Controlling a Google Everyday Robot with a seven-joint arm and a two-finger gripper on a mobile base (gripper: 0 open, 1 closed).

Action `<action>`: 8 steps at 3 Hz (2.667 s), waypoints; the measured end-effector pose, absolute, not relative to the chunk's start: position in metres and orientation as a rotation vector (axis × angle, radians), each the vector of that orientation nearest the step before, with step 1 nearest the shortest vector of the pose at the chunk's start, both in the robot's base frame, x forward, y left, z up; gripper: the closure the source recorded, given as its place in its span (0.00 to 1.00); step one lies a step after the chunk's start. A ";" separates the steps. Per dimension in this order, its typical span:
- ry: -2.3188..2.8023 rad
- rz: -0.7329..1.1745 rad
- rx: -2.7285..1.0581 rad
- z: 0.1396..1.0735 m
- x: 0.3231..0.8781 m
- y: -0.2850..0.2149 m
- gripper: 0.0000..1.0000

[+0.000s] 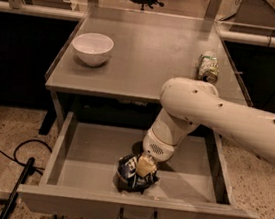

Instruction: Place blue chip bag into top drawer

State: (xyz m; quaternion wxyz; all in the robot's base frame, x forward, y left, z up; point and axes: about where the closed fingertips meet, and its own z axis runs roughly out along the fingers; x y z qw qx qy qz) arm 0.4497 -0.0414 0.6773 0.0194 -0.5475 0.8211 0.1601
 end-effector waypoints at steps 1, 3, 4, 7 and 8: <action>2.564 0.459 -1.704 0.670 0.448 -0.040 1.00; 2.506 0.229 -1.656 0.712 0.485 -0.052 1.00; 2.506 0.228 -1.656 0.712 0.485 -0.052 1.00; 2.515 0.095 -1.581 0.691 0.488 -0.026 1.00; 2.509 0.161 -1.599 0.680 0.469 -0.005 1.00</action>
Offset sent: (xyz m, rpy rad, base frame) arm 0.0362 -0.0115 0.0265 -0.0987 -0.1750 -0.0443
